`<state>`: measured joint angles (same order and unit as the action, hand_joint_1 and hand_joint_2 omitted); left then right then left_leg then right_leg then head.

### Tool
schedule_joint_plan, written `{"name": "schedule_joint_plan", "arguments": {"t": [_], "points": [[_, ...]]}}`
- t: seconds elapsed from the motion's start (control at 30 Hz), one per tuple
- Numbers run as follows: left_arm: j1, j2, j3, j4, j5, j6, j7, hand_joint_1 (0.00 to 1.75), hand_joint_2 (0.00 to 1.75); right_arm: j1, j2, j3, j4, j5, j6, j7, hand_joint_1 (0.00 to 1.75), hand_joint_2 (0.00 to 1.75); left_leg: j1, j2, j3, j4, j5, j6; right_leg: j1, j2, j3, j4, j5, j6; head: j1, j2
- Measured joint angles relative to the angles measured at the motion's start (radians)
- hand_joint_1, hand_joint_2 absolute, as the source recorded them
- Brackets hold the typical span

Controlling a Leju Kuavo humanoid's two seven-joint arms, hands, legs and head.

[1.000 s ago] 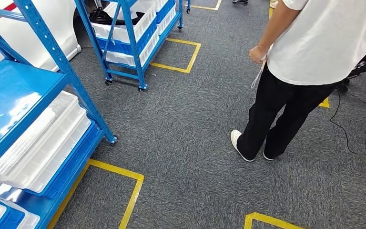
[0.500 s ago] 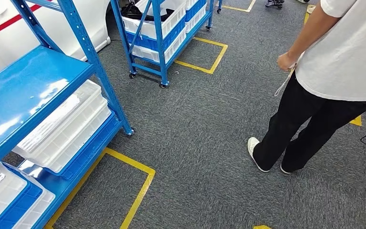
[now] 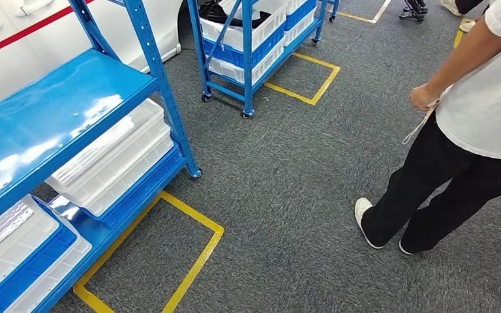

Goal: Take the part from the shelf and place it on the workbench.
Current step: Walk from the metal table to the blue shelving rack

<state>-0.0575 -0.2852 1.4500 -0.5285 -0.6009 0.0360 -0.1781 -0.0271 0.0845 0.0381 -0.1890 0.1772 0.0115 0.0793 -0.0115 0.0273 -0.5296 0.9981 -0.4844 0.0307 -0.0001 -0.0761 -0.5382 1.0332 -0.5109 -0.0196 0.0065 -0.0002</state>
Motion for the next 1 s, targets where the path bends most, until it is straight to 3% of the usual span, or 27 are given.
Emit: {"name": "schedule_joint_plan", "arguments": {"t": [0.07,0.17,0.2,0.23,0.27,0.3,0.37,0.43,0.5,0.57,0.67,0.7,0.73,0.77,0.87,0.93,1.0], "points": [[0.002,-0.003,0.0,-0.004,0.006,0.0,0.003,0.0,0.0,-0.002,0.0,0.0,-0.001,-0.001,-0.001,0.0,0.0,0.0,0.008,-0.009,0.01,-0.02,0.014,0.009,-0.002,0.026,-0.01,0.031,-0.024,0.01,0.0,0.0],[0.001,-0.007,0.0,-0.009,0.013,0.0,0.007,0.0,0.0,0.002,-0.001,0.0,-0.001,-0.002,-0.001,0.0,0.0,0.0,0.011,-0.024,0.01,-0.028,0.023,0.014,-0.008,0.069,-0.092,0.199,-0.111,0.022,0.0,0.0],[0.001,-0.009,0.0,-0.009,0.016,0.0,0.009,0.0,0.0,0.003,-0.001,0.0,-0.001,-0.002,-0.001,0.0,0.0,0.0,0.012,-0.03,0.009,-0.026,0.023,0.013,-0.011,0.071,-0.116,0.245,-0.123,0.026,0.0,0.0],[0.002,-0.011,0.0,-0.009,0.019,-0.001,0.01,0.0,0.0,0.004,-0.002,0.0,-0.001,-0.002,-0.001,0.0,0.0,0.0,0.013,-0.036,0.008,-0.024,0.022,0.012,-0.014,0.072,-0.126,0.26,-0.115,0.029,0.0,0.0],[0.002,-0.013,0.0,-0.01,0.021,-0.001,0.011,0.0,0.0,0.005,-0.002,0.0,-0.001,-0.002,-0.001,0.0,0.0,0.0,0.015,-0.044,0.008,-0.019,0.02,0.01,-0.017,0.072,-0.117,0.236,-0.088,0.033,0.0,0.0],[0.001,-0.015,0.0,-0.01,0.024,-0.001,0.012,0.0,0.0,0.005,-0.003,0.0,-0.001,-0.002,0.0,0.0,0.0,0.0,0.017,-0.051,0.007,-0.013,0.016,0.005,-0.021,0.075,-0.092,0.178,-0.049,0.036,0.0,0.0],[0.001,-0.018,0.0,-0.016,0.029,-0.001,0.013,0.0,0.0,0.007,-0.004,0.0,-0.001,-0.003,0.0,0.0,0.0,0.0,0.019,-0.065,0.0,0.004,0.006,-0.009,-0.026,0.094,-0.04,0.063,0.001,0.037,0.0,0.0],[0.0,-0.021,0.0,-0.024,0.034,0.0,0.015,0.0,0.0,0.007,-0.005,0.0,-0.001,-0.004,0.0,0.0,0.0,0.0,0.018,-0.073,-0.01,0.015,0.001,-0.023,-0.023,0.105,-0.026,0.023,0.007,0.026,0.0,0.0],[0.0,-0.024,0.0,-0.03,0.04,0.001,0.018,0.0,0.0,0.005,-0.005,0.0,-0.001,-0.005,0.0,0.0,0.0,0.0,0.02,-0.077,-0.013,0.016,0.001,-0.033,-0.02,0.095,-0.028,0.021,0.01,0.01,0.0,0.0],[0.0,-0.025,0.0,-0.035,0.043,0.001,0.021,0.0,0.0,0.004,-0.006,0.0,-0.001,-0.006,0.0,0.0,0.0,0.0,0.023,-0.064,-0.026,0.05,-0.024,-0.041,-0.02,0.082,-0.028,0.017,0.014,-0.005,0.0,0.0],[0.0,-0.028,0.0,-0.038,0.043,0.001,0.023,0.0,0.0,0.007,-0.006,0.0,-0.001,-0.006,0.0,0.0,0.0,0.0,0.023,-0.04,-0.107,0.225,-0.12,-0.047,-0.015,0.062,-0.033,0.014,0.016,-0.016,0.0,0.0],[0.0,-0.029,0.0,-0.039,0.043,0.001,0.024,0.0,0.0,0.007,-0.006,0.0,-0.001,-0.006,0.0,0.0,0.0,0.0,0.023,-0.038,-0.133,0.28,-0.14,-0.047,-0.012,0.056,-0.035,0.015,0.016,-0.017,0.0,0.0],[0.001,-0.03,0.0,-0.04,0.043,0.001,0.024,0.0,0.0,0.008,-0.006,0.0,-0.001,-0.006,0.0,0.0,0.0,0.0,0.022,-0.037,-0.143,0.303,-0.14,-0.044,-0.009,0.05,-0.036,0.015,0.016,-0.018,0.0,0.0],[0.002,-0.03,0.0,-0.041,0.043,0.001,0.024,0.0,0.0,0.007,-0.006,0.0,-0.001,-0.006,0.0,0.0,0.0,0.0,0.02,-0.036,-0.133,0.287,-0.122,-0.039,-0.006,0.045,-0.035,0.015,0.016,-0.018,0.0,0.0],[0.002,-0.03,0.001,-0.046,0.043,0.001,0.025,0.0,0.0,0.006,-0.005,0.0,-0.001,-0.006,0.0,0.0,0.0,0.0,0.004,-0.009,-0.031,0.09,-0.031,-0.011,-0.001,0.029,-0.028,0.014,0.014,-0.018,0.0,0.0],[-0.001,-0.03,0.0,-0.05,0.043,0.001,0.025,0.0,0.0,0.005,-0.003,0.0,-0.001,-0.006,0.0,0.0,0.0,0.0,-0.008,0.009,0.001,0.017,-0.014,0.003,-0.002,0.018,-0.027,0.013,0.015,-0.012,0.0,0.0],[0.0,-0.03,0.0,-0.052,0.044,0.001,0.025,0.0,0.0,0.001,0.0,0.0,-0.001,-0.006,0.0,0.0,0.0,0.0,-0.011,0.001,0.003,0.004,-0.009,0.01,-0.003,0.009,-0.024,0.008,0.017,-0.001,0.0,0.0]]}}
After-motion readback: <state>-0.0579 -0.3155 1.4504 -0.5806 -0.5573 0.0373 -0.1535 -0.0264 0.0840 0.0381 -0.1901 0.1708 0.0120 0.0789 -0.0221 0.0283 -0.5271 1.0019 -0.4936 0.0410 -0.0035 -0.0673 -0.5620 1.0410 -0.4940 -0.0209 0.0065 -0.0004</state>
